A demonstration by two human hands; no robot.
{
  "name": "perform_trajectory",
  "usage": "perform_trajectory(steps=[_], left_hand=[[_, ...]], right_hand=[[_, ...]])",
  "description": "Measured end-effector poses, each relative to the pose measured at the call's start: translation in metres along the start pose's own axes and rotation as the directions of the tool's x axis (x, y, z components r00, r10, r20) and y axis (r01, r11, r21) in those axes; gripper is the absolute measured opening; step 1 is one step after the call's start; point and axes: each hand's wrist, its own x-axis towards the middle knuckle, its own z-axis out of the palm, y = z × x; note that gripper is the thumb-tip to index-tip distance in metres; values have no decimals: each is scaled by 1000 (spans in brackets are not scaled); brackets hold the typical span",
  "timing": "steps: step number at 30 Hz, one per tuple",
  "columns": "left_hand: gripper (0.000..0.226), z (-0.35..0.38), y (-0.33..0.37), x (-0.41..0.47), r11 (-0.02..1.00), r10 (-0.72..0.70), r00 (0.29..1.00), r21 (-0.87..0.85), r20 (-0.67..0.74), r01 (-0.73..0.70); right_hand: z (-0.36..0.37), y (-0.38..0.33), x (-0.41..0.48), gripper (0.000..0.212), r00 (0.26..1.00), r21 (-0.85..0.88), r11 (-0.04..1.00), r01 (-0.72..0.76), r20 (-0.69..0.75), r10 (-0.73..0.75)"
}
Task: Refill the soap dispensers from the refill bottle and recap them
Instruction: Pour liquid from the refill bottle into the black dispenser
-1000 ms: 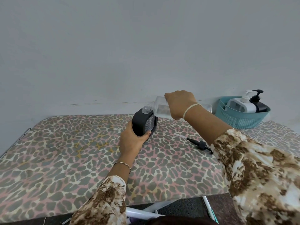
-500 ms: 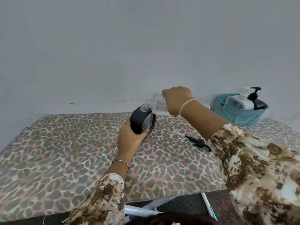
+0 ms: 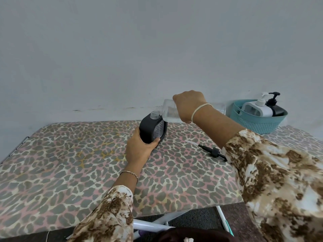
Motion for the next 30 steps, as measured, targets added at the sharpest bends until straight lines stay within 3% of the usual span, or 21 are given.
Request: perform_trajectory(steps=[15, 30], left_hand=[[58, 1, -1, 2, 1000, -8, 1000, 23, 4, 8], [72, 2, -1, 4, 992, -62, 997, 108, 35, 58]], right_hand=[[-4, -3, -1, 40, 1000, -50, 999, -3, -14, 3], [-4, -4, 2, 36, 999, -64, 998, 2, -42, -5]])
